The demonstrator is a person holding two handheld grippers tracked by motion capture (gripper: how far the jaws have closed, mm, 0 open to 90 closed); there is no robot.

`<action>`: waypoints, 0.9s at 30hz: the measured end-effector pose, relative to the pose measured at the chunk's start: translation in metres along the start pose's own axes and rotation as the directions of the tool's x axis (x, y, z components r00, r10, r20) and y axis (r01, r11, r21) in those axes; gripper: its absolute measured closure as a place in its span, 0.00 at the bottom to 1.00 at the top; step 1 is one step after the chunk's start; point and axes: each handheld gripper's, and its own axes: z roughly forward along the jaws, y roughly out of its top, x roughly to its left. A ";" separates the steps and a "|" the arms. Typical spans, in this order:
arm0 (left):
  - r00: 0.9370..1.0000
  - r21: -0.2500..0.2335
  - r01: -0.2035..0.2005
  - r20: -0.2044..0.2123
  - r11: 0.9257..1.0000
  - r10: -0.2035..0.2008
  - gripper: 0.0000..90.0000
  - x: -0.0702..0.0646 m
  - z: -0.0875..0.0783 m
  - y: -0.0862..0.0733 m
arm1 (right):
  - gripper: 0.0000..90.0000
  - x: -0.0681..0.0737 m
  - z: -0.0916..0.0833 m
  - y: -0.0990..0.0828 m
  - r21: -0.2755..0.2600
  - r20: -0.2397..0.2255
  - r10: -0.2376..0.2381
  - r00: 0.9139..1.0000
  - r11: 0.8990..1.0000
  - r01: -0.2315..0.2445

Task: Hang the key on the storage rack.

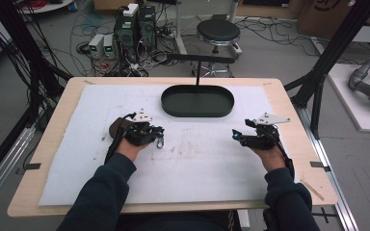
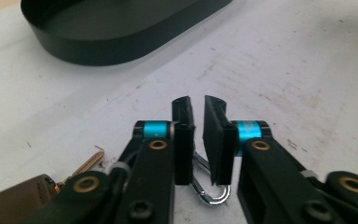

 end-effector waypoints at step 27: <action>0.973 0.080 -0.229 -0.020 0.970 0.231 0.72 -0.003 -0.003 -0.026 | 0.33 0.002 0.000 0.000 0.002 0.001 -0.005 1.000 1.000 0.005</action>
